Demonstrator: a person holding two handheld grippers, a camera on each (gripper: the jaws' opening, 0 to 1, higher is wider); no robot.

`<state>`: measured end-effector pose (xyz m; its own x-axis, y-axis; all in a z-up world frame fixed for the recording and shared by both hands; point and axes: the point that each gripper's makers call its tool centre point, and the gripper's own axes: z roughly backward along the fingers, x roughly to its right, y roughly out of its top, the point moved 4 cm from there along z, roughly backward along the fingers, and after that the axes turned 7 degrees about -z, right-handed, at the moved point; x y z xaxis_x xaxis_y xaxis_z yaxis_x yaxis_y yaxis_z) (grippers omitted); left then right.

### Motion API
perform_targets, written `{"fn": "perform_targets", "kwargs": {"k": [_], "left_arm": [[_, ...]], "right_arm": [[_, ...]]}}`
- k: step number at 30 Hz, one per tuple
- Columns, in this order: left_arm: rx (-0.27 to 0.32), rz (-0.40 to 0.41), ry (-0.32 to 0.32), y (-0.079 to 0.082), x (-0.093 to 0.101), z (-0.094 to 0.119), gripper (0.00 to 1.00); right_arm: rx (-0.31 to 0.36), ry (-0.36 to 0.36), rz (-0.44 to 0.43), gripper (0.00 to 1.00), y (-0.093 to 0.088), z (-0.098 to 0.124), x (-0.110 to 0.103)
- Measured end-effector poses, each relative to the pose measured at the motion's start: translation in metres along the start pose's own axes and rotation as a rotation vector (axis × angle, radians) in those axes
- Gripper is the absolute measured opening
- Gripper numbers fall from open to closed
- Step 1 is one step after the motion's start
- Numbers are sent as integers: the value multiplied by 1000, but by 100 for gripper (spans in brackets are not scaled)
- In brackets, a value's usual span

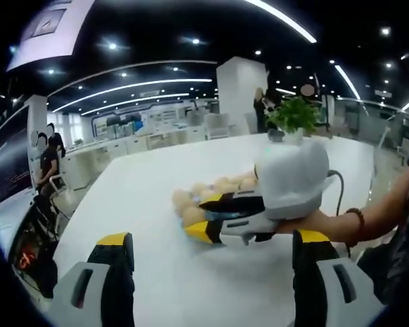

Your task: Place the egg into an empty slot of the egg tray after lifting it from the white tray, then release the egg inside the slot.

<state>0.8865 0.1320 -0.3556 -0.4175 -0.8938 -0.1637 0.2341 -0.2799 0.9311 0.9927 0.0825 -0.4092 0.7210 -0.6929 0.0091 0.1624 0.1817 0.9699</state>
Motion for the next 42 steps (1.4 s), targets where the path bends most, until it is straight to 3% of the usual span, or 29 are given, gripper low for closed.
{"fn": "perform_targets", "kwargs": {"k": [7,12,22,28,36,42], "left_arm": [[2,-1,1,1,1,0,99],[3,1,3,1,0,0,99],[3,-1,6,2,0,0,99],[-1,-3,-1,2,1,-2,99],[-4,-2,-5,2,2,-3,99],[-2,-3,-7,2,2,-3,99]], "right_arm": [[11,-4,7,35,-1,5,3],[-24,7,17,33,-8,4,1],[7,26,-16,33,-3,7,3],[-33,17,-10,33,-11,5,3],[-15,17,-15,36,-7,4,7],[9,34,-16,48,-4,6,5]]}}
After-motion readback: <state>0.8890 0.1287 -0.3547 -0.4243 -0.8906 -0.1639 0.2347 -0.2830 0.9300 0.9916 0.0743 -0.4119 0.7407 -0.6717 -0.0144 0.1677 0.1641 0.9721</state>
